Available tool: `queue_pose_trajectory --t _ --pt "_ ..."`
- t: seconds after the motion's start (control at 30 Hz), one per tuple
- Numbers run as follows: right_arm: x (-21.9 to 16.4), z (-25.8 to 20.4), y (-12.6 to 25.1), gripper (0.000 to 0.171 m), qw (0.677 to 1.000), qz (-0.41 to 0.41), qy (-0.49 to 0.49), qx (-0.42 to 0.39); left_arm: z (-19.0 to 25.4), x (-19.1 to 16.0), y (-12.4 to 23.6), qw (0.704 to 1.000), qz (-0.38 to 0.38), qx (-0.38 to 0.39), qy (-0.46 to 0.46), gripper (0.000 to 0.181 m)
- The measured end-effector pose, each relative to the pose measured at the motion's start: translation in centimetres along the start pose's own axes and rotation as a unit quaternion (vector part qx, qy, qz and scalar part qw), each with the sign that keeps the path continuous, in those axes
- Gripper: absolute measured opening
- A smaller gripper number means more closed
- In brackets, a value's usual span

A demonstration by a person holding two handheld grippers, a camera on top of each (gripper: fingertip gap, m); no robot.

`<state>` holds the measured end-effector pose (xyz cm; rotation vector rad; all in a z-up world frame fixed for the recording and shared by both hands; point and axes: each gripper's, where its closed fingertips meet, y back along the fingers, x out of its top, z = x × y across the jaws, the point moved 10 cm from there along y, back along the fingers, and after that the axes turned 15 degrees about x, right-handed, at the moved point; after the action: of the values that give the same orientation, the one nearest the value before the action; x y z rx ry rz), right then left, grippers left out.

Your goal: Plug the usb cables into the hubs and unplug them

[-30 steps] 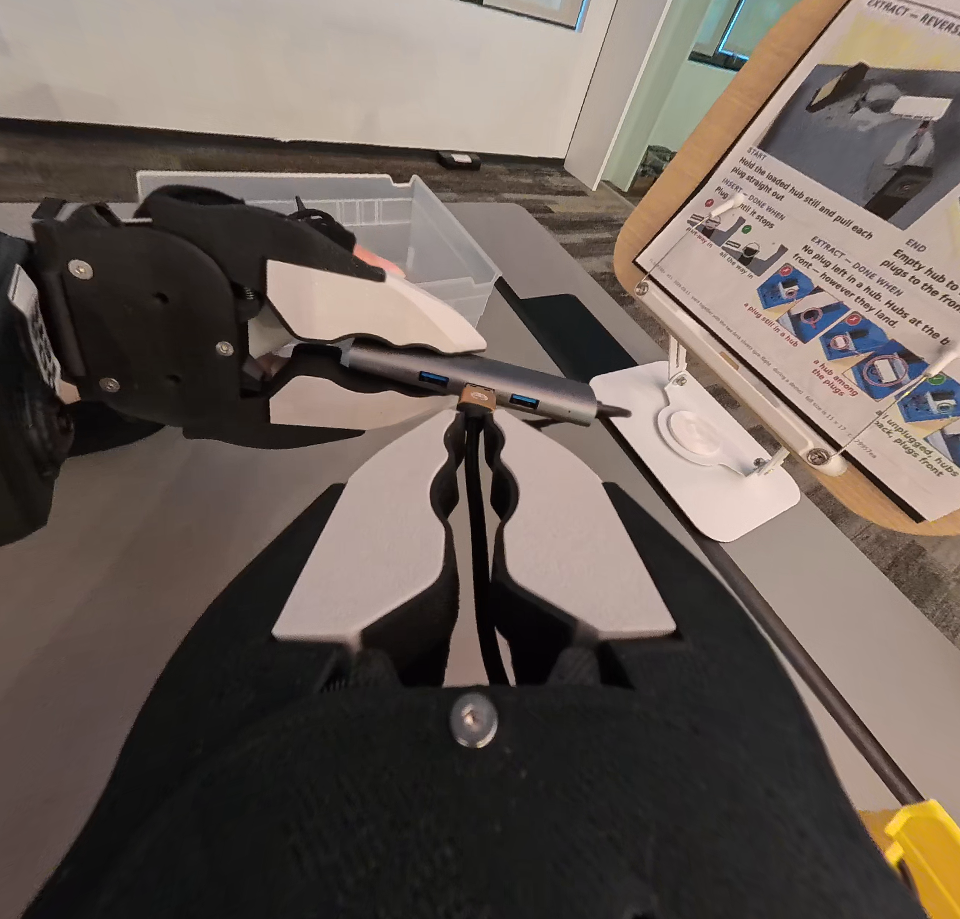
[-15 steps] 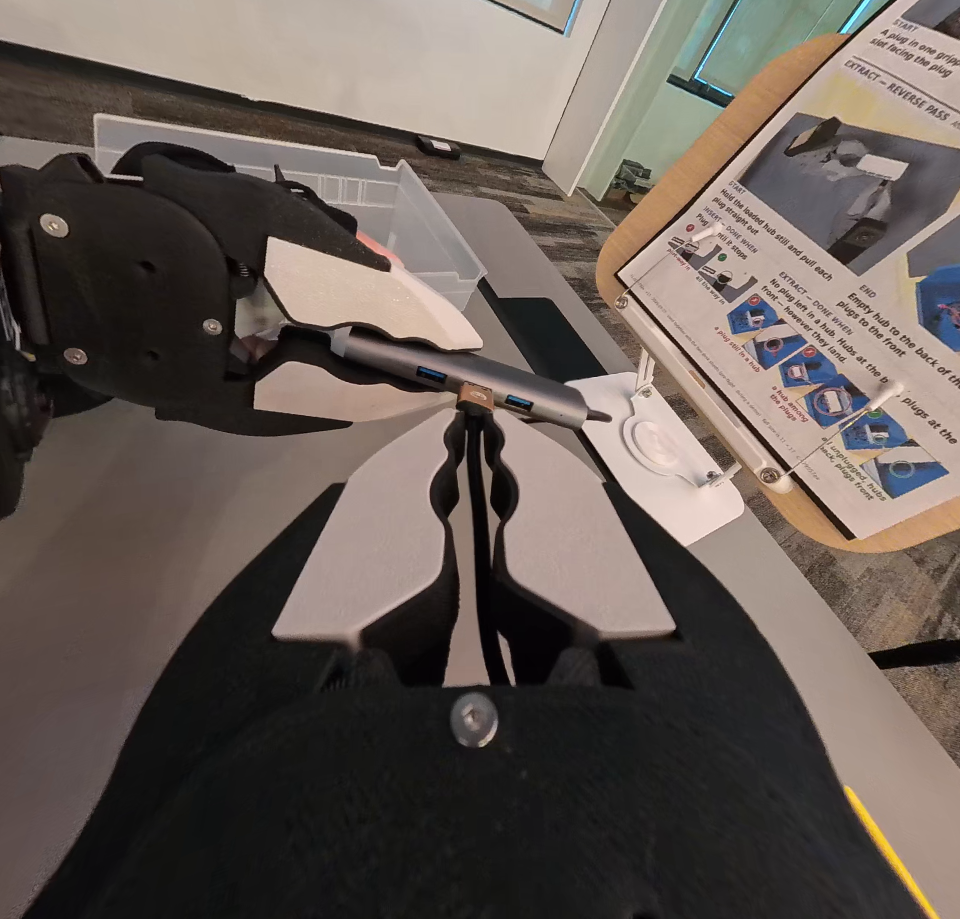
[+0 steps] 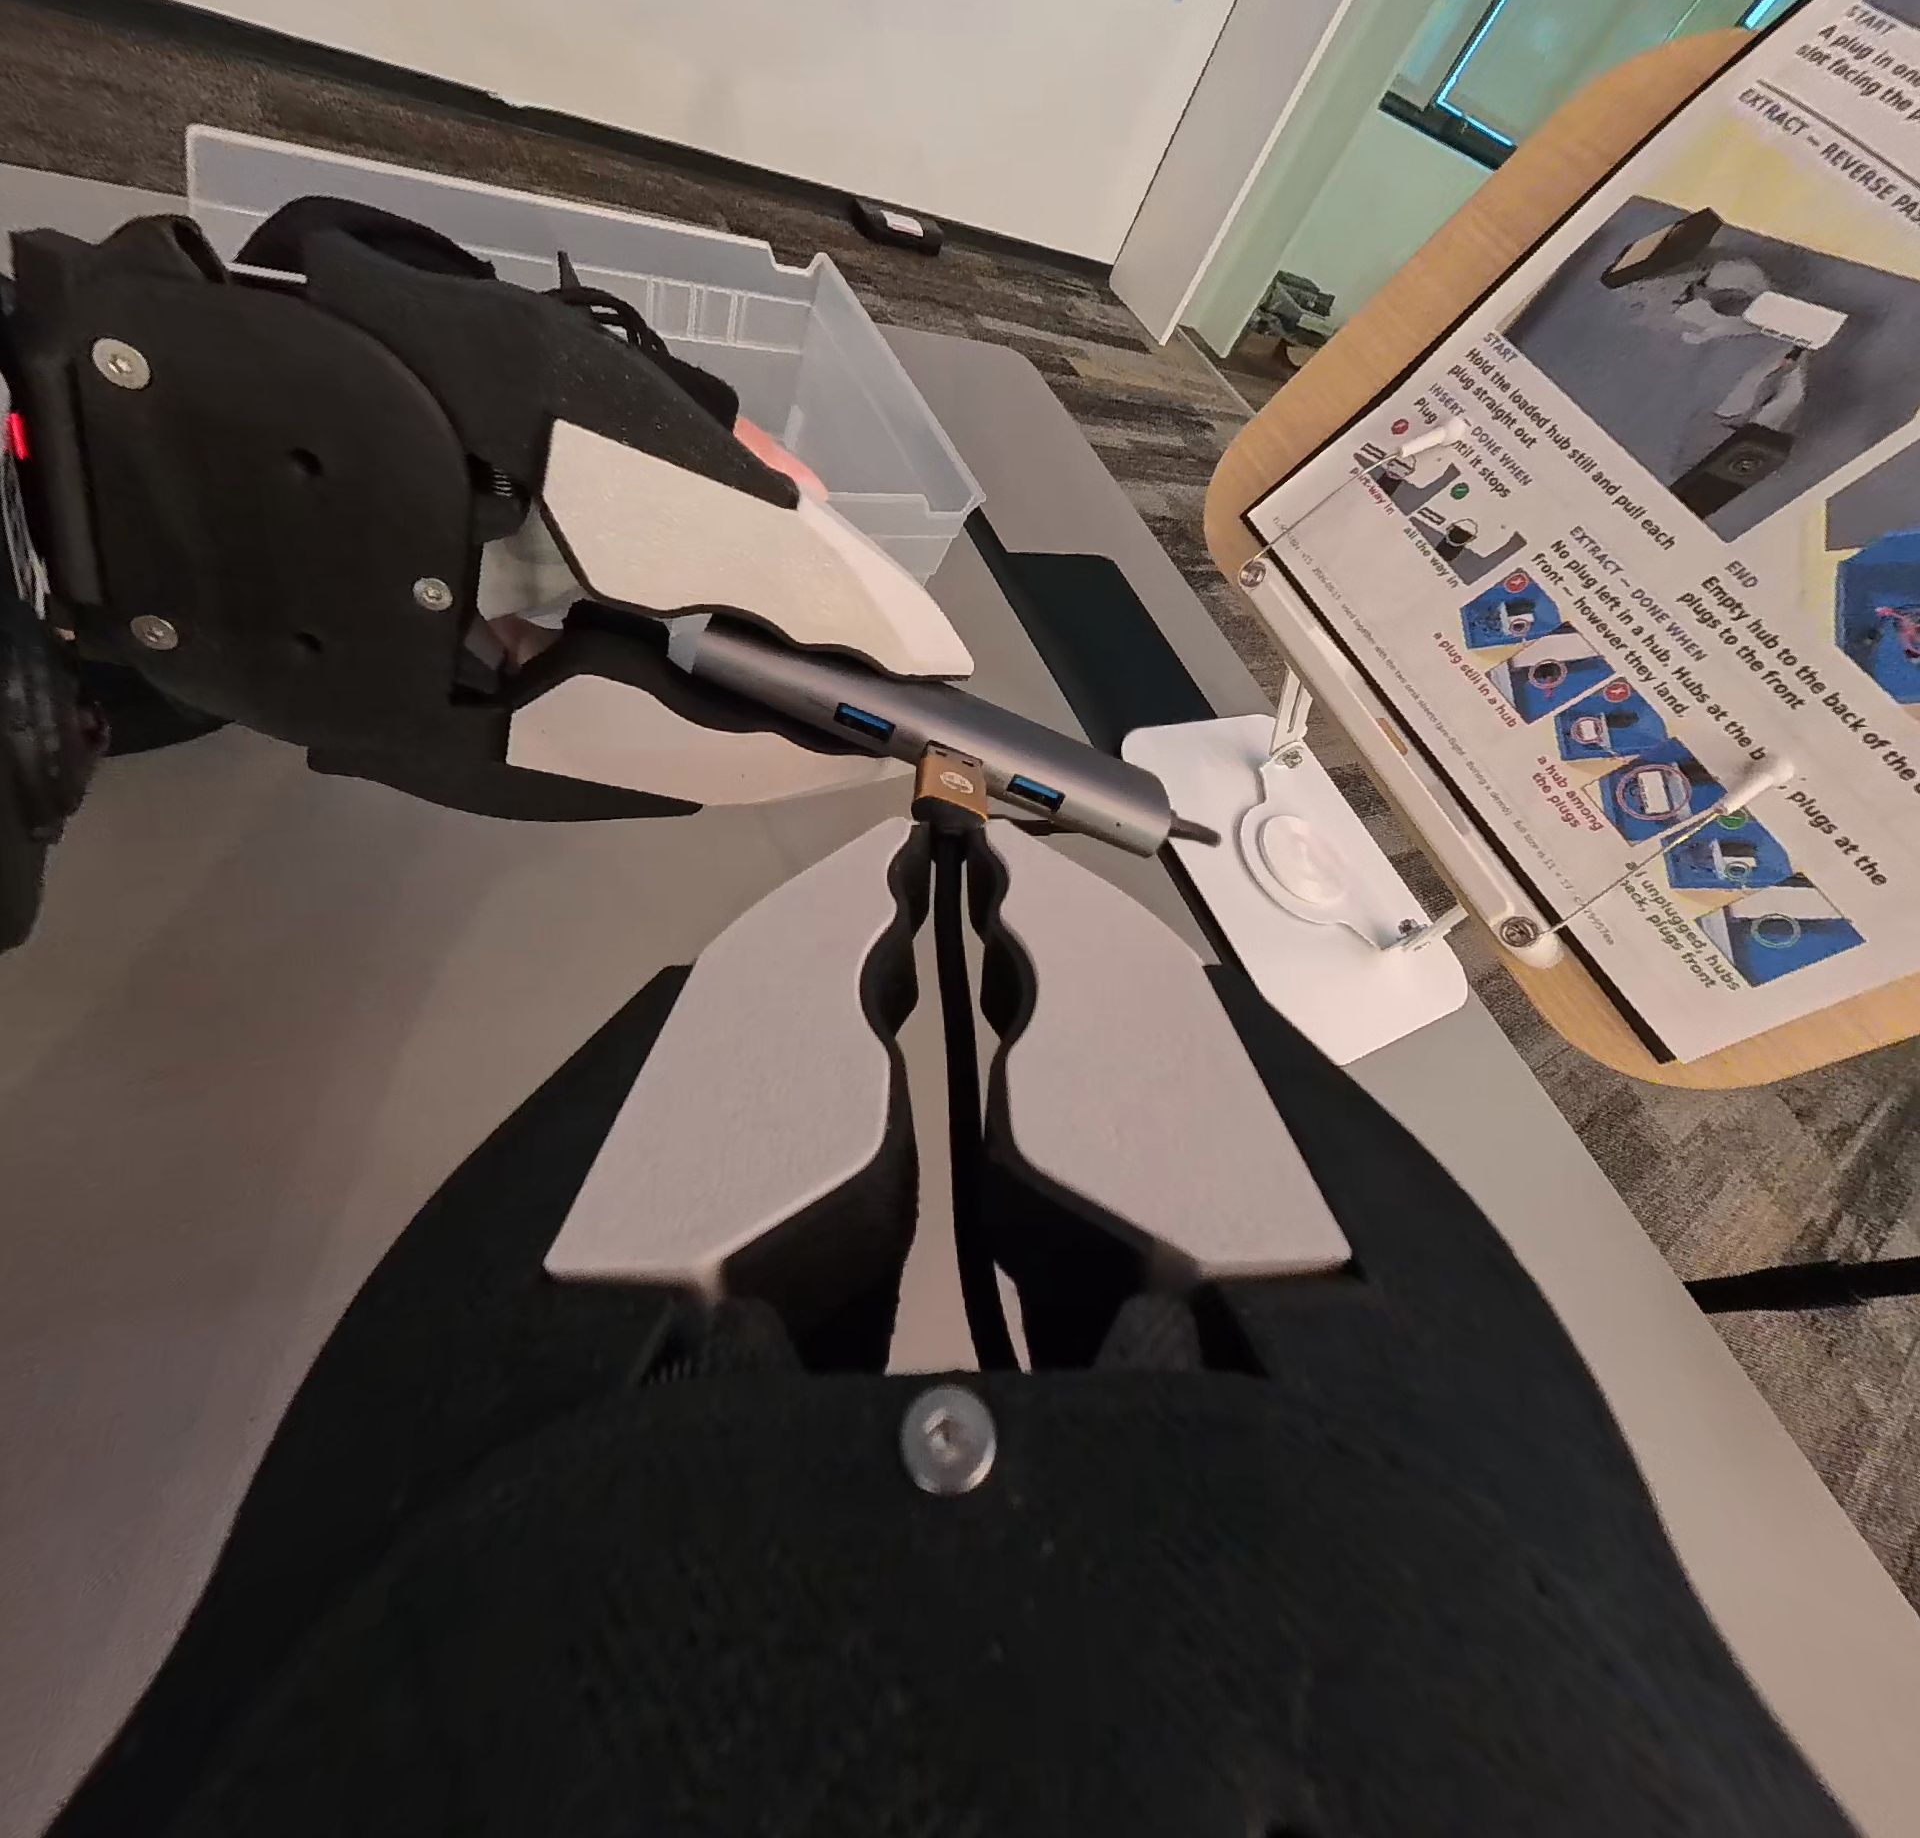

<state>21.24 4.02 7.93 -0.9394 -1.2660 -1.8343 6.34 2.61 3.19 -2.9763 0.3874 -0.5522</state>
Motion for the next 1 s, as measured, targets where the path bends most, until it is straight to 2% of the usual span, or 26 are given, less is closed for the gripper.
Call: queue_pose_trajectory --t 0.6,0.83,1.0 --pt "-0.09 0.17 -0.11 0.008 1.000 0.015 -0.017 0.001 -0.10 0.10 0.04 1.000 -0.003 0.009 0.000 0.017" --pt "0.40 -0.01 0.51 0.008 0.999 0.045 -0.018 0.008 -0.26 0.29 0.55 0.999 0.022 0.023 0.001 0.016" --pt "0.43 -0.19 0.44 0.008 1.000 0.028 -0.010 0.005 -0.20 0.44 0.64 1.000 0.016 0.019 0.003 0.016"
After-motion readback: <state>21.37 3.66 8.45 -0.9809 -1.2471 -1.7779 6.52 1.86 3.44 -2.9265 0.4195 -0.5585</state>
